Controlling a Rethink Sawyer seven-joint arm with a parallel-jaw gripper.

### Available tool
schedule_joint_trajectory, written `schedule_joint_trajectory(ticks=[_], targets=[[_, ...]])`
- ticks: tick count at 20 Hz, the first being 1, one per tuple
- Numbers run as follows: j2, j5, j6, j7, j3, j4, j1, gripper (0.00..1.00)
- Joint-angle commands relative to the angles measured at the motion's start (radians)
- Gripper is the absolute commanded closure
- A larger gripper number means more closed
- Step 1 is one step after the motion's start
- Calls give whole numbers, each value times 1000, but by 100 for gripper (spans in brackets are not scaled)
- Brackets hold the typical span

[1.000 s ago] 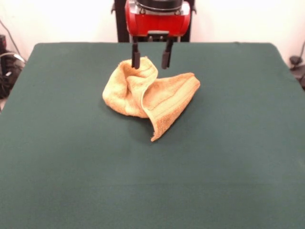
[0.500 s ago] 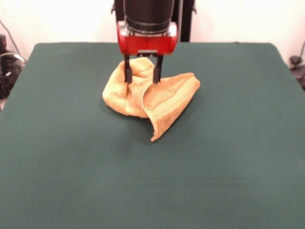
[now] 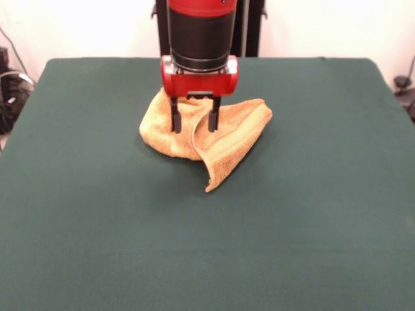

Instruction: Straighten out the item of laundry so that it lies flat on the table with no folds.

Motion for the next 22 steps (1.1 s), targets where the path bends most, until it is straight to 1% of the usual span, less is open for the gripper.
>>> schedule_joint_trajectory(ticks=[1,10,16,22], targets=[[51,12,-40,124,50,66,20,0],[60,4,-48,121,47,62,22,0],[113,-21,-105,131,34,58,25,0],[124,-15,-132,140,26,65,22,0]])
